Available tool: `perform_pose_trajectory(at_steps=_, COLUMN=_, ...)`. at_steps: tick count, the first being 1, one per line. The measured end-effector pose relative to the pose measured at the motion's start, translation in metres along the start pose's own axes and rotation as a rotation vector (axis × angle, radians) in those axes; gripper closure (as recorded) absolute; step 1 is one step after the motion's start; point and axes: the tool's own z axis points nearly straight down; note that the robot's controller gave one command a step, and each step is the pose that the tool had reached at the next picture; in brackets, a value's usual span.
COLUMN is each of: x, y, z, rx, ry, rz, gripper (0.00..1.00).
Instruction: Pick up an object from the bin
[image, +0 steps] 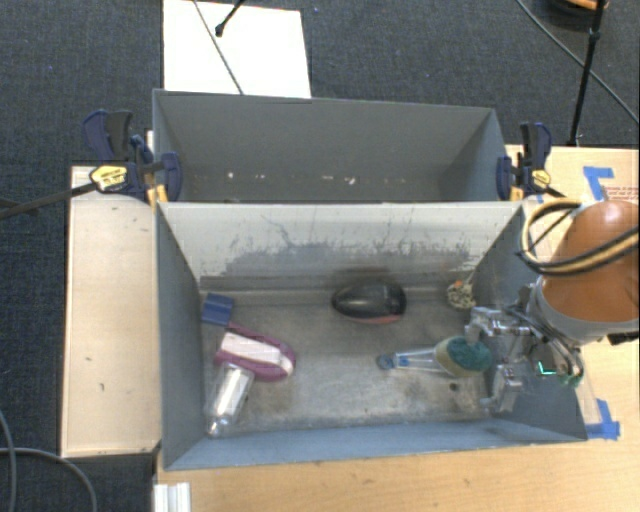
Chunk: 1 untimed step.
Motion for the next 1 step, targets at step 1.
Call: perform_pose_trajectory(at_steps=1, x=-0.0245, y=0.0049, z=0.0585, rx=0.0, ry=-0.005, rz=0.144, gripper=0.0)
